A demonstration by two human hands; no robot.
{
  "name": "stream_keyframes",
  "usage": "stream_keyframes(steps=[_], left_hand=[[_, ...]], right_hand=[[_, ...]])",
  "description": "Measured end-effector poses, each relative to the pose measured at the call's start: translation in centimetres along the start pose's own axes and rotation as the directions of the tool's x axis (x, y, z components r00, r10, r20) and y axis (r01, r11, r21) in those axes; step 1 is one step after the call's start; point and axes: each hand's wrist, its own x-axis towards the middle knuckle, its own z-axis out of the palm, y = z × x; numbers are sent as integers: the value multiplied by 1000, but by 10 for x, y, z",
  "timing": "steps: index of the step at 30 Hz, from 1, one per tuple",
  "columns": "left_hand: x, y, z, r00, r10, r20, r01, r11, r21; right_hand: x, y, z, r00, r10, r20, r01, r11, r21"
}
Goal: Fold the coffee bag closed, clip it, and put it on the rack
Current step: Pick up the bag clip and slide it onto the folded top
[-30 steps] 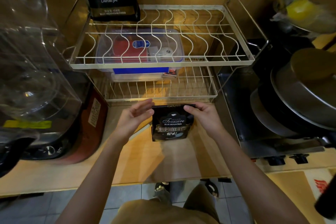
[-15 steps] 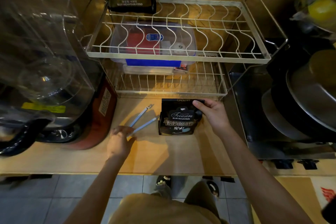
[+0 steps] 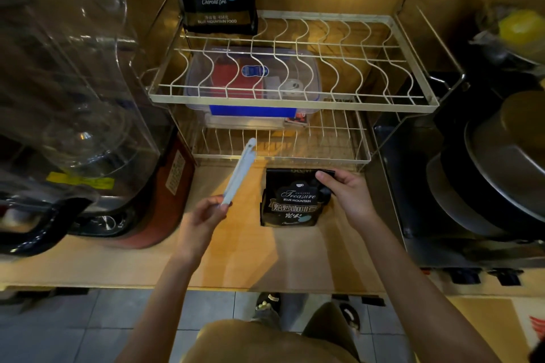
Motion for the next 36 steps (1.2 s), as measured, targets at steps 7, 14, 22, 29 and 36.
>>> stream_keyframes(steps=[7, 14, 22, 29, 36], left_hand=[[20, 41, 17, 956, 165, 242, -212, 960, 181], [32, 50, 29, 929, 160, 333, -239, 947, 214], [29, 37, 53, 967, 115, 226, -126, 991, 35], [24, 35, 65, 979, 73, 189, -42, 985, -166], [32, 29, 61, 976, 70, 204, -33, 984, -177]], right_hand=[[-4, 1, -1, 1000, -4, 14, 4, 999, 36], [-3, -1, -6, 997, 40, 62, -39, 999, -13], [-3, -9, 0, 997, 64, 38, -62, 997, -50], [0, -10, 2, 993, -99, -64, 67, 920, -387], [-5, -18, -12, 979, -13, 203, 76, 949, -306]])
